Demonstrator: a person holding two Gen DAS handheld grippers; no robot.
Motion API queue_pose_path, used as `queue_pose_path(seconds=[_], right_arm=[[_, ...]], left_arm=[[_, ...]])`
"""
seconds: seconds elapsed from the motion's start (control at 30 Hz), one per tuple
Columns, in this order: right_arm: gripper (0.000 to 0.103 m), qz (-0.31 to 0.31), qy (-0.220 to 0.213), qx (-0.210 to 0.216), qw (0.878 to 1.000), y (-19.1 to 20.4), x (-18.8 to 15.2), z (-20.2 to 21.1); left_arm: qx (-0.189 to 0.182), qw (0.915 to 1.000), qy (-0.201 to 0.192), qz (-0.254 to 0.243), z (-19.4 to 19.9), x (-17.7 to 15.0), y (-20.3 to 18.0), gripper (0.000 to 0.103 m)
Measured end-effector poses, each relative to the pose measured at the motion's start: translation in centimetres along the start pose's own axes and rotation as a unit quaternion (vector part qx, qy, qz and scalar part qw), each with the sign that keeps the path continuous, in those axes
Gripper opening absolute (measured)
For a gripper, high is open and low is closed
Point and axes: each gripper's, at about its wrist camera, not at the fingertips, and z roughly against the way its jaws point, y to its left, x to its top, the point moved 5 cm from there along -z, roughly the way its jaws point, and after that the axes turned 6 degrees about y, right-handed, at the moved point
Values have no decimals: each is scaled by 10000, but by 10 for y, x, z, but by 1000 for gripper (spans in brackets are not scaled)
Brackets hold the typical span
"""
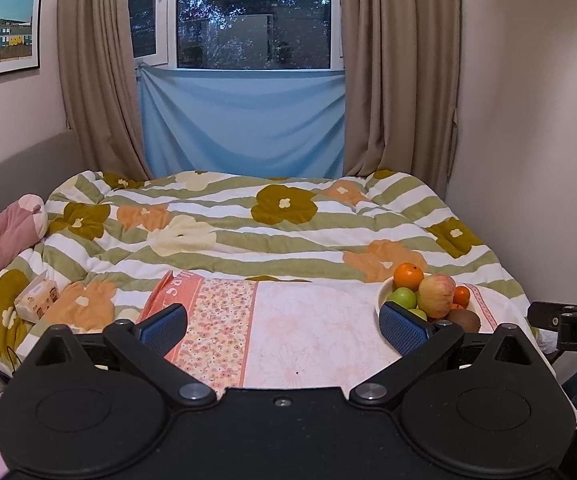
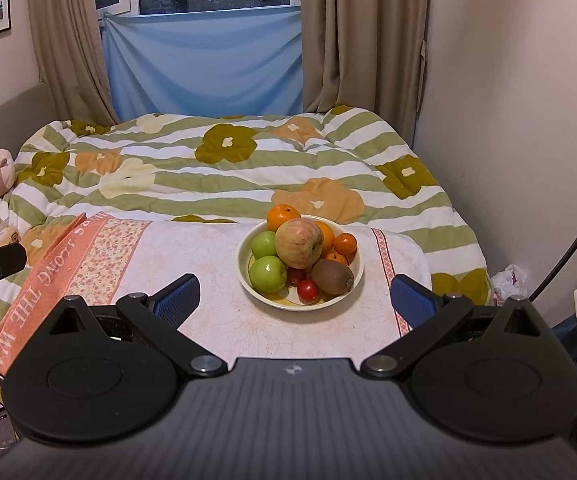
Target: Organize fruits
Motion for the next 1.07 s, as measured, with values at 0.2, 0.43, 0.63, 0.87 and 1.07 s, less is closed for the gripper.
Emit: queue_pose_path(seconds=[0.2, 0.43, 0.63, 0.87, 1.07], right_arm=[[103, -6, -7, -7, 10000, 0, 0, -1], [103, -12, -2, 5, 10000, 1, 0, 0], [103, -13, -6, 21, 10000, 2, 2, -1], [103, -4, 35, 68, 10000, 5, 8, -7], [103, -15, 69, 85, 9999, 5, 10, -13]], left_arm=[[15, 10000, 11, -27, 0, -1, 0, 103], [-114, 9999, -15, 85, 0, -1, 4, 103], [65, 9997, -244, 73, 4, 4, 4, 103], [51, 9996, -253, 73, 1, 7, 2, 103], [42, 9997, -217, 120, -6, 7, 2, 103]])
